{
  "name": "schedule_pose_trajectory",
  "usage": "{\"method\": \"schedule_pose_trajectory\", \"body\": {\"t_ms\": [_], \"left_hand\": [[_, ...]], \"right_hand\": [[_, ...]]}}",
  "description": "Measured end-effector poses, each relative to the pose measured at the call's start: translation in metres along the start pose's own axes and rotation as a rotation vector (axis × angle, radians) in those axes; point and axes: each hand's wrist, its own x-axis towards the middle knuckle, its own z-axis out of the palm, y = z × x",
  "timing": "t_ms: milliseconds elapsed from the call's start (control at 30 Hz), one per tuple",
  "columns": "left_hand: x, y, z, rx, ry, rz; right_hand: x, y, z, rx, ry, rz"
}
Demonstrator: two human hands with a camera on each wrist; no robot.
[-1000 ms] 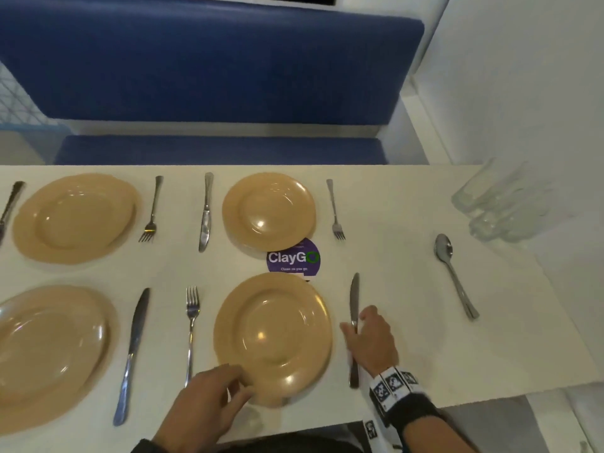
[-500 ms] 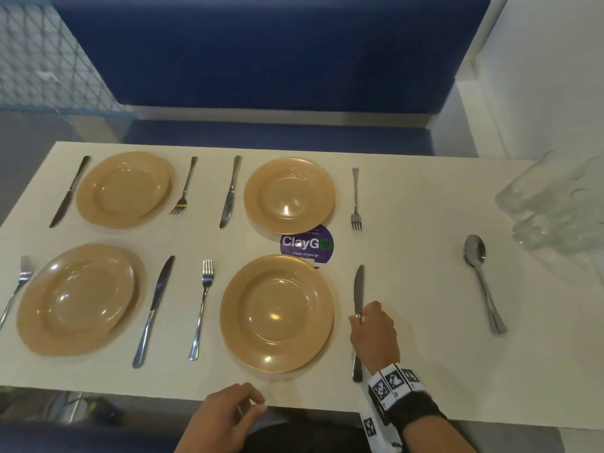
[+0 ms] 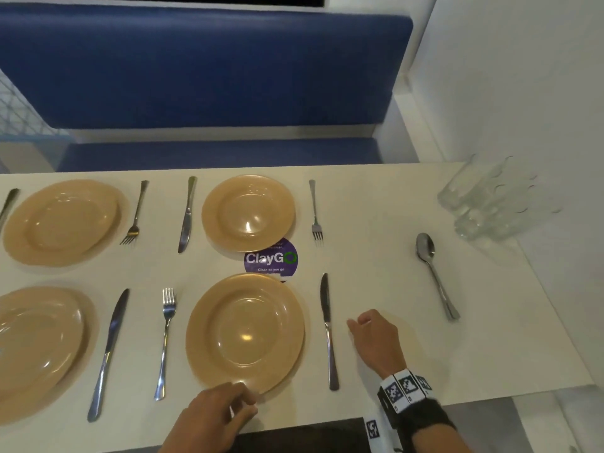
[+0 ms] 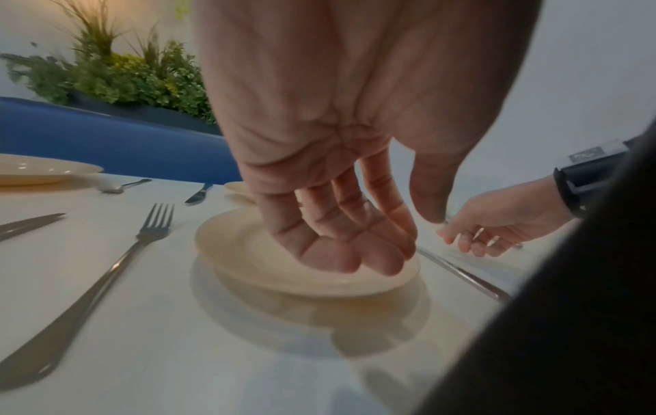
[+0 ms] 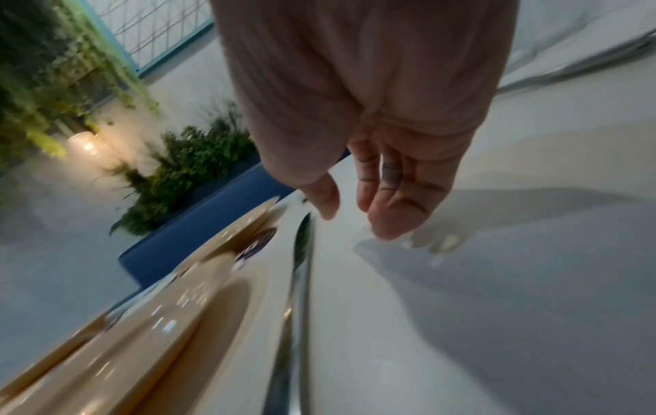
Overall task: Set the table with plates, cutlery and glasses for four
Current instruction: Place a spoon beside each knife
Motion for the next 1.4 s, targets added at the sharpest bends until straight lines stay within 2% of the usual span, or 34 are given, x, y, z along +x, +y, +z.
{"method": "schedule_pose_trajectory", "body": {"t_ms": [133, 200, 300, 367, 433, 633, 700, 833, 967, 1167, 1267, 1400], "left_hand": [[0.012, 0.016, -0.004, 0.009, 0.047, 0.059], [0.017, 0.029, -0.005, 0.01, 0.057, 0.073], [0.024, 0.048, -0.004, 0.022, 0.067, 0.07], [0.024, 0.06, -0.002, 0.021, 0.058, 0.051], [0.022, 0.072, 0.002, 0.02, 0.036, 0.039], [0.031, 0.093, 0.013, 0.028, 0.013, 0.055], [0.037, 0.095, 0.017, 0.051, -0.001, 0.064], [0.045, 0.1, 0.02, 0.074, 0.008, 0.105], [0.048, 0.104, 0.017, 0.055, 0.016, 0.096], [0.047, 0.11, 0.013, -0.018, 0.053, 0.09], [0.051, 0.126, 0.012, -0.14, 0.08, 0.125], [0.061, 0.154, 0.007, -0.41, 0.096, 0.062]], "right_hand": [[0.044, 0.027, -0.077, -0.039, 0.399, 0.073], [0.073, 0.035, -0.109, -0.119, 0.443, 0.119], [0.111, 0.048, -0.125, -0.313, 0.301, 0.191], [0.125, 0.058, -0.118, -0.357, 0.249, 0.15], [0.131, 0.065, -0.107, -0.321, 0.258, 0.096], [0.131, 0.056, -0.092, -0.294, 0.128, 0.194], [0.129, 0.05, -0.091, -0.342, 0.095, 0.168], [0.127, 0.04, -0.091, -0.392, 0.149, 0.144], [0.126, 0.045, -0.1, -0.47, 0.068, 0.067], [0.114, 0.034, -0.118, -0.456, -0.002, 0.018], [0.091, 0.012, -0.129, -0.384, -0.053, -0.077], [0.026, -0.041, -0.121, -0.338, -0.199, -0.351]]}}
